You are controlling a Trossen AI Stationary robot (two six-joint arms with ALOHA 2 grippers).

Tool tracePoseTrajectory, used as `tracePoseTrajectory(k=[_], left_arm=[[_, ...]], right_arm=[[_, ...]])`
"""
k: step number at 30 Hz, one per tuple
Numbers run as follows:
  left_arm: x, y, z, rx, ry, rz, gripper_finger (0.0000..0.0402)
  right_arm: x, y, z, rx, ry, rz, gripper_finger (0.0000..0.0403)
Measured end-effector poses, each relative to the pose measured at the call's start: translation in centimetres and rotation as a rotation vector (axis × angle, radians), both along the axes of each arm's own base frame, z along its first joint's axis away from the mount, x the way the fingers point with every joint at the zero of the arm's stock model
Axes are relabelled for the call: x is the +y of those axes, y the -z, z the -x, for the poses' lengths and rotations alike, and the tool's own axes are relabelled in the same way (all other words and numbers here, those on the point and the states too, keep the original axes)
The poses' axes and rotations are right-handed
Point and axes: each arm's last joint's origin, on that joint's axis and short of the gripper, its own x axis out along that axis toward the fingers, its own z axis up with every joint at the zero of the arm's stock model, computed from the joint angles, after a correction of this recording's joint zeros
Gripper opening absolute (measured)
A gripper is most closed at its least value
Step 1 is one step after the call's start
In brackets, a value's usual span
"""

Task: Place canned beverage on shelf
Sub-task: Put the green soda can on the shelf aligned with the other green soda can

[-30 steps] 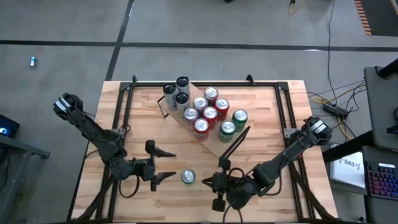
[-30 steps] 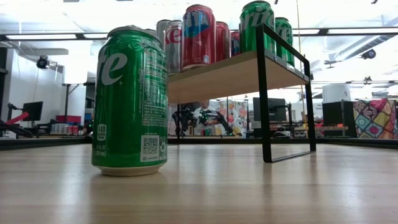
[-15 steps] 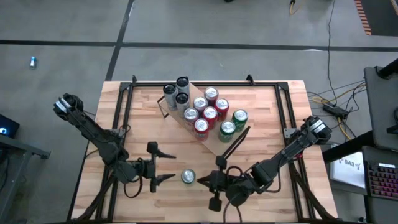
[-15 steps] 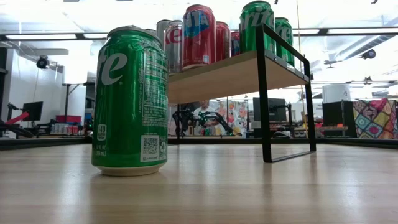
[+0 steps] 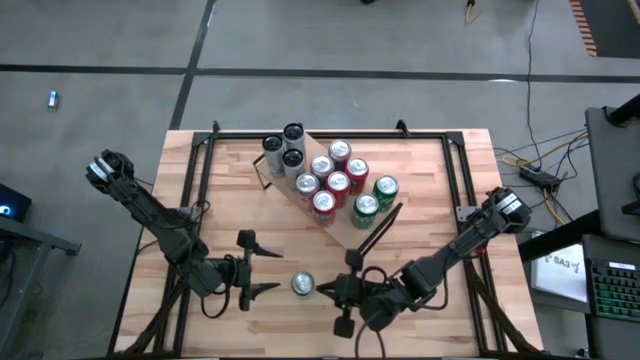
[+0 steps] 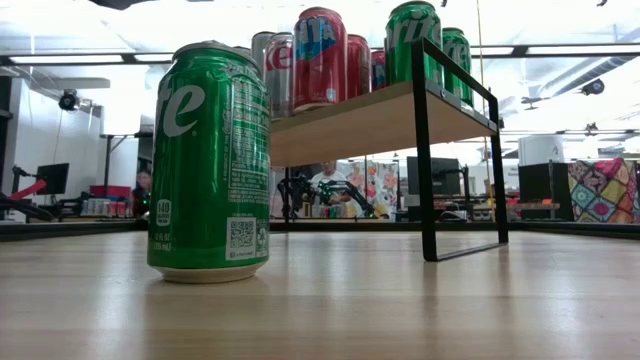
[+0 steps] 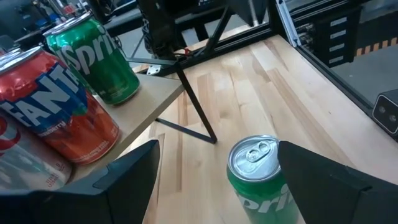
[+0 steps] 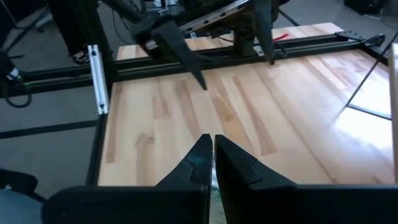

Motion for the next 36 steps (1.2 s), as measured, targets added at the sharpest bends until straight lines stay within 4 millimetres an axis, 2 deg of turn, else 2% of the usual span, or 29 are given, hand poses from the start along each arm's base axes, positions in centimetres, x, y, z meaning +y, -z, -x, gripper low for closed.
tracePoseTrajectory(k=[13,22,25,30,36], left_arm=[[-0.1,0.3,-0.1,0.016,-0.008,0.01,0.0311],[0.0,0.5,0.0,0.028,-0.017,0.021,0.0311],[0.0,0.5,0.0,0.028,-0.018,0.024,0.0311],[0.0,0.5,0.0,0.027,-0.027,0.035,0.0311],[0.0,0.5,0.0,0.028,-0.033,0.049,0.0311]], right_arm=[[-2.7,0.0,-1.6,0.026,-0.007,0.04,0.0009],[-2.8,-0.3,-1.9,0.029,-0.051,0.037,0.0009],[-3.0,0.4,-2.5,0.038,-0.04,0.041,0.0009],[-2.7,2.8,-4.0,0.1,-0.039,0.084,0.0009],[-2.4,2.6,-4.8,0.108,-0.051,0.112,0.0009]])
